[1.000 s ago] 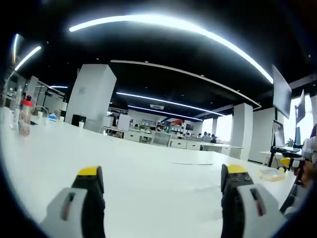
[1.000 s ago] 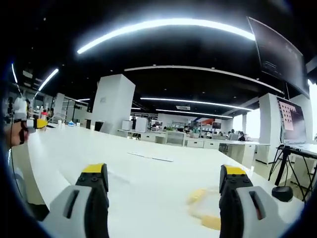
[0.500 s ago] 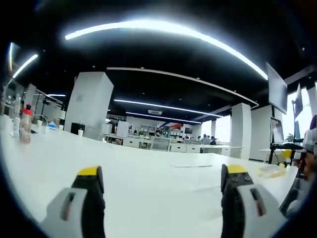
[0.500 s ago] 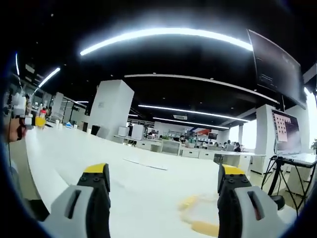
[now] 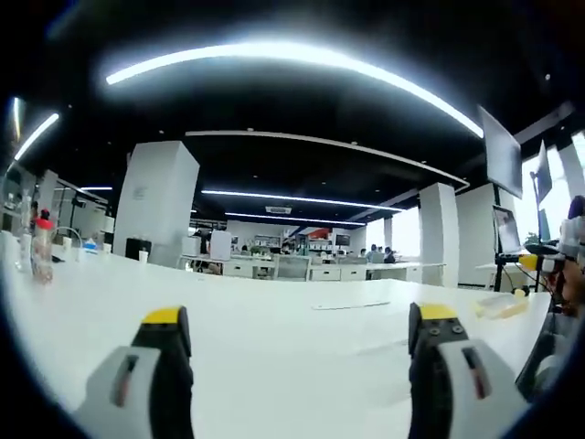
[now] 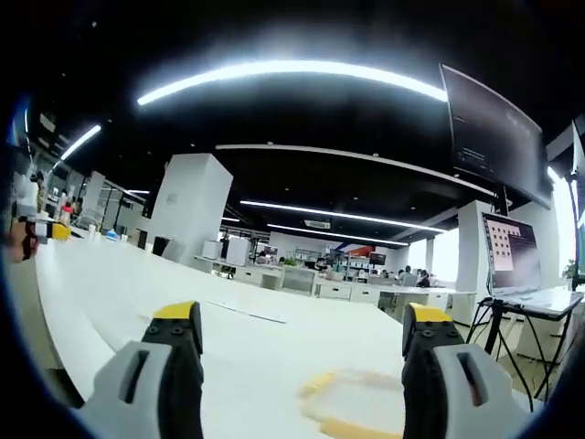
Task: Snap each plastic latch of the storage box into its locked position after aligning the lid with the box until every specified latch is closed and the lid sits flush.
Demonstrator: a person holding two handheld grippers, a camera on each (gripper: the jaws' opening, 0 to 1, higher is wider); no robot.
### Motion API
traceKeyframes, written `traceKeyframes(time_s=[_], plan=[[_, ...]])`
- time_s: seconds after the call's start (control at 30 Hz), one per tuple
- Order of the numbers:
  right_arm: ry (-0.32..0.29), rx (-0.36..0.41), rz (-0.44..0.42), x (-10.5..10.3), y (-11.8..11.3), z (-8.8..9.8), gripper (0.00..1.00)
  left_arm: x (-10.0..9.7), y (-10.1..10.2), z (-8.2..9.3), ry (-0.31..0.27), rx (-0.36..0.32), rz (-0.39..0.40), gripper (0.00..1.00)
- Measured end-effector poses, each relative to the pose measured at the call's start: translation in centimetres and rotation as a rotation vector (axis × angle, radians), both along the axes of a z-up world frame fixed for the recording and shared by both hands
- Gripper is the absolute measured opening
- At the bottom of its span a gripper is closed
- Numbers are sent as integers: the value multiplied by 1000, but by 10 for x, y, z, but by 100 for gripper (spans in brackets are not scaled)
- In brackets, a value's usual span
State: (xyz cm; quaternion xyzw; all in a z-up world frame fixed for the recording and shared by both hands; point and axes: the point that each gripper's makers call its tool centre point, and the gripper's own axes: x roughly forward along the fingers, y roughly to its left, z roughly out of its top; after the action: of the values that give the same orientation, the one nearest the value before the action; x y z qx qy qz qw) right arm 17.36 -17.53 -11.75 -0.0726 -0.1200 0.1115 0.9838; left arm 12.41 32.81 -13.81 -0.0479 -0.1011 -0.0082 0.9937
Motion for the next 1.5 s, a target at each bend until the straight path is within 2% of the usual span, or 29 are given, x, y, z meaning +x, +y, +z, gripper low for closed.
traceKeyframes(time_s=[0.1, 0.2, 0.33, 0.57, 0.73, 0.9, 1.07, 1.33, 1.5], plan=[[11, -8, 7, 0, 2, -6, 92, 0, -2, 0, 7, 6, -2, 99], [20, 2, 4, 0, -1, -10, 92, 4, -3, -6, 38, -6, -12, 99], [-13, 25, -15, -1, -16, 4, 92, 7, -5, -10, 66, -10, 0, 99], [-4, 35, -32, -1, -27, -1, 92, 13, -23, -20, 95, 0, -29, 99], [-11, 45, -42, -1, -31, 2, 92, 15, -28, -25, 115, -7, -45, 99], [1, 36, -38, 2, -27, -2, 92, 10, -25, -14, 57, -17, -25, 96], [18, 26, -27, 3, -23, -7, 92, 11, -26, -14, 56, -17, -44, 97], [20, 25, -30, 3, -23, -9, 92, 12, -23, -20, 75, -33, -37, 96], [23, 24, -33, 3, -25, -11, 92, 12, -21, -19, 65, -30, -27, 96]])
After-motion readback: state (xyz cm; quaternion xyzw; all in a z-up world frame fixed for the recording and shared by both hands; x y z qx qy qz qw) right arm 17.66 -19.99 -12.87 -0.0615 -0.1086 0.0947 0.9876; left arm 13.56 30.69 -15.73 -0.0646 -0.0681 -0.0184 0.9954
